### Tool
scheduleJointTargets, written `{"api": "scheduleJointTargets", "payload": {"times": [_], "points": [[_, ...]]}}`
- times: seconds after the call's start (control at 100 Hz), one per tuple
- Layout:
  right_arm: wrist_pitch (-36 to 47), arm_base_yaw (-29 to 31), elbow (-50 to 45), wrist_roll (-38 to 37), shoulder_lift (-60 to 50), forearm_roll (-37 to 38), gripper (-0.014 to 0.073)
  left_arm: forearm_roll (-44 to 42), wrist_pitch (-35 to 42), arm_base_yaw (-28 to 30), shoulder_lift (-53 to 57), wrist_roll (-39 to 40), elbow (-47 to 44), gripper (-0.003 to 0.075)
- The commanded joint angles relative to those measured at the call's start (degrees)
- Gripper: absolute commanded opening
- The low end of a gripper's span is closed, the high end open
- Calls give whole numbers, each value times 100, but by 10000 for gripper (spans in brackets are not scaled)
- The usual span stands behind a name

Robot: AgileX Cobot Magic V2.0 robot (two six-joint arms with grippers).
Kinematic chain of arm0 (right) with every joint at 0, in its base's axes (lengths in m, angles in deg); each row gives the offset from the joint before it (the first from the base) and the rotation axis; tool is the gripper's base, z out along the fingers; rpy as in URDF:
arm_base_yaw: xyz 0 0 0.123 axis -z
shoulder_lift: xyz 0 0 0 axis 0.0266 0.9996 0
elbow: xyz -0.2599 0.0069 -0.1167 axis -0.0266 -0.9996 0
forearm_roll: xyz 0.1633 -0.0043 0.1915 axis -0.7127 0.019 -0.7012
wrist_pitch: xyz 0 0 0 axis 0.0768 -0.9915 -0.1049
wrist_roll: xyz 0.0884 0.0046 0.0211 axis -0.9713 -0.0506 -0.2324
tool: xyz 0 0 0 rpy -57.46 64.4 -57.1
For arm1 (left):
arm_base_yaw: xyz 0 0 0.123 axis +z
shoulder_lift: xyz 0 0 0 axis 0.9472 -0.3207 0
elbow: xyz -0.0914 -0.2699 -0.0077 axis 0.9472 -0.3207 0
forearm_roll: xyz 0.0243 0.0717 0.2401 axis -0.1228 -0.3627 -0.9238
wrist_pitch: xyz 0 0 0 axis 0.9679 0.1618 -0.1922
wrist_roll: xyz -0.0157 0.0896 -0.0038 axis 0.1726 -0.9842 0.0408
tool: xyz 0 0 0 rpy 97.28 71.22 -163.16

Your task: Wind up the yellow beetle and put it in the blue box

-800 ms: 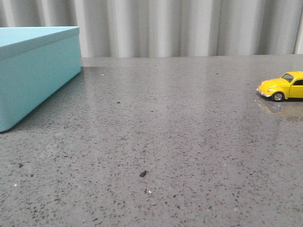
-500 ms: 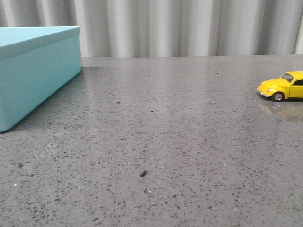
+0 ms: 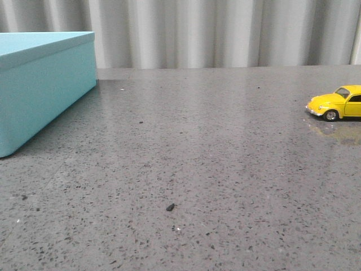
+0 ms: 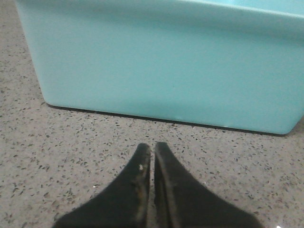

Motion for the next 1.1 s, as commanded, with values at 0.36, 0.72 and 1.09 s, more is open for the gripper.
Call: {"api": "scheduleJointTargets", "payload": {"times": [0.36, 0.72, 1.09], "points": [[294, 38, -132, 13, -112, -9, -61, -1, 307, 6, 175, 27, -139, -21], [595, 38, -132, 13, -112, -9, -61, -11, 1195, 6, 175, 27, -139, -21], [1352, 38, -132, 13, -112, -18, -61, -11, 1489, 6, 175, 27, -139, -21]]}}
